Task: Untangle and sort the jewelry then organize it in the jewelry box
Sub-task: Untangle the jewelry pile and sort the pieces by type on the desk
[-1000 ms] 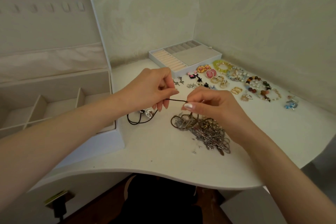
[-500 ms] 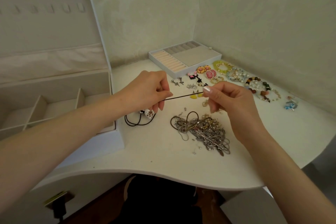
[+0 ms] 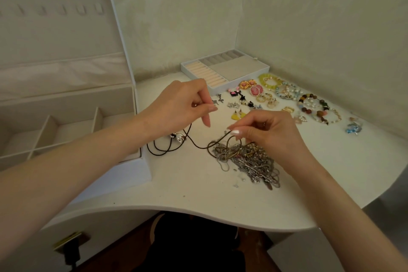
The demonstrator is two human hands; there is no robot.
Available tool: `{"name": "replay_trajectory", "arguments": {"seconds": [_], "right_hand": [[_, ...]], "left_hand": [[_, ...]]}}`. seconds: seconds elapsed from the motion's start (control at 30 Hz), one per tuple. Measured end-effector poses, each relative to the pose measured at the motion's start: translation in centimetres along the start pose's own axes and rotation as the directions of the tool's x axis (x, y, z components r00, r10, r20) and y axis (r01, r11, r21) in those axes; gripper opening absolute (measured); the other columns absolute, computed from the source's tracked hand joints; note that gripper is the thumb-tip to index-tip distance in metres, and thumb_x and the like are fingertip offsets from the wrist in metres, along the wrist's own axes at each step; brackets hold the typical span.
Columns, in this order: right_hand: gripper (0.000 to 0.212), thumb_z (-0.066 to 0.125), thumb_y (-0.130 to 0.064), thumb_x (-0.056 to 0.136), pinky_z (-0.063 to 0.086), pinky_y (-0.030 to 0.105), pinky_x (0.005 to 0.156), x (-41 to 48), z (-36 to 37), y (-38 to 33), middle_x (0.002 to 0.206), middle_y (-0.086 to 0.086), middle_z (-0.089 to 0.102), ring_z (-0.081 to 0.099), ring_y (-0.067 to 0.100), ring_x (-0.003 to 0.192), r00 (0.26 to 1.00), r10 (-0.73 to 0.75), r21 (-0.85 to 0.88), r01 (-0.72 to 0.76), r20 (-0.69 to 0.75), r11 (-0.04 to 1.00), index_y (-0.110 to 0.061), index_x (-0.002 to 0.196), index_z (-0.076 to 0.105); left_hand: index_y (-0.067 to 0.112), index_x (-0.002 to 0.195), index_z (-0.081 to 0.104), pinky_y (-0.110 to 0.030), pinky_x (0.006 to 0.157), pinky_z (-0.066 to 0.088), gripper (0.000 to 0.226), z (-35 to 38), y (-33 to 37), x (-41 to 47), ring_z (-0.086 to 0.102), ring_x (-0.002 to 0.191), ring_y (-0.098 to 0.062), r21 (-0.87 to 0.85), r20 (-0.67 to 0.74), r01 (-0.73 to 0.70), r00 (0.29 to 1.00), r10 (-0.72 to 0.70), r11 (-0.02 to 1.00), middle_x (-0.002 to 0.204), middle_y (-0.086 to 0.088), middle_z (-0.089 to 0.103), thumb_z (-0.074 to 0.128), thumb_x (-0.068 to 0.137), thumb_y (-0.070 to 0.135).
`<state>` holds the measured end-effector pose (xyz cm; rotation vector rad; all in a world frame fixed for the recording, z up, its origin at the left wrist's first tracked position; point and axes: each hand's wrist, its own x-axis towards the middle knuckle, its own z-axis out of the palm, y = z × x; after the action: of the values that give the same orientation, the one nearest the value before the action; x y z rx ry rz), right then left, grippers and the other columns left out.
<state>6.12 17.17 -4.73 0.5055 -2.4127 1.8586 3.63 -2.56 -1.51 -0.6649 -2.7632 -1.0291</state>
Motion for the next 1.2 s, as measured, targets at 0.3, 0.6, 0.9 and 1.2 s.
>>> {"name": "replay_trajectory", "arguments": {"seconds": [0.3,0.6,0.9,1.2], "right_hand": [[0.022,0.071,-0.001,0.078,0.050,0.025,0.071,0.1,0.0,0.4,0.076,-0.008,0.068,0.061,0.009,0.072,0.981,-0.181,-0.029,0.179,-0.068,0.983,-0.022,0.082,0.074],[0.022,0.074,-0.003,0.075,0.049,0.019,0.074,0.0,0.3,0.3,0.081,-0.006,0.069,0.063,0.007,0.078,0.942,-0.313,-0.097,0.303,-0.121,0.948,-0.024,0.083,0.072],[0.036,0.077,-0.002,0.075,0.048,0.019,0.073,-0.2,0.8,0.1,0.079,-0.012,0.067,0.064,0.009,0.074,0.928,-0.358,-0.171,0.338,-0.103,0.926,-0.028,0.084,0.054],[0.028,0.075,-0.004,0.076,0.041,0.008,0.073,-0.2,0.9,0.4,0.074,-0.024,0.059,0.056,-0.005,0.074,0.879,-0.467,-0.302,0.420,-0.099,0.856,-0.024,0.082,0.056]], "left_hand": [[0.022,0.077,0.051,-0.009,0.046,0.032,0.017,0.0,0.6,-0.4,0.041,0.040,-0.009,-0.115,0.035,-0.124,0.991,0.129,0.986,0.077,0.010,0.074,0.067,0.086,0.019],[0.028,0.075,0.048,-0.008,0.045,0.031,0.023,0.0,1.0,-0.7,0.037,0.037,-0.007,-0.125,0.077,-0.174,0.980,0.185,0.977,0.077,0.010,0.074,0.066,0.085,0.019],[0.026,0.076,0.049,-0.009,0.046,0.032,0.024,0.1,1.1,-0.8,0.042,0.039,-0.006,-0.093,0.118,-0.211,0.968,0.221,0.973,0.077,0.008,0.074,0.068,0.085,0.015],[0.026,0.075,0.050,-0.013,0.047,0.033,0.024,0.2,1.0,-0.7,0.044,0.041,-0.005,-0.071,0.158,-0.200,0.965,0.209,0.977,0.075,0.008,0.073,0.068,0.084,0.013]]}}
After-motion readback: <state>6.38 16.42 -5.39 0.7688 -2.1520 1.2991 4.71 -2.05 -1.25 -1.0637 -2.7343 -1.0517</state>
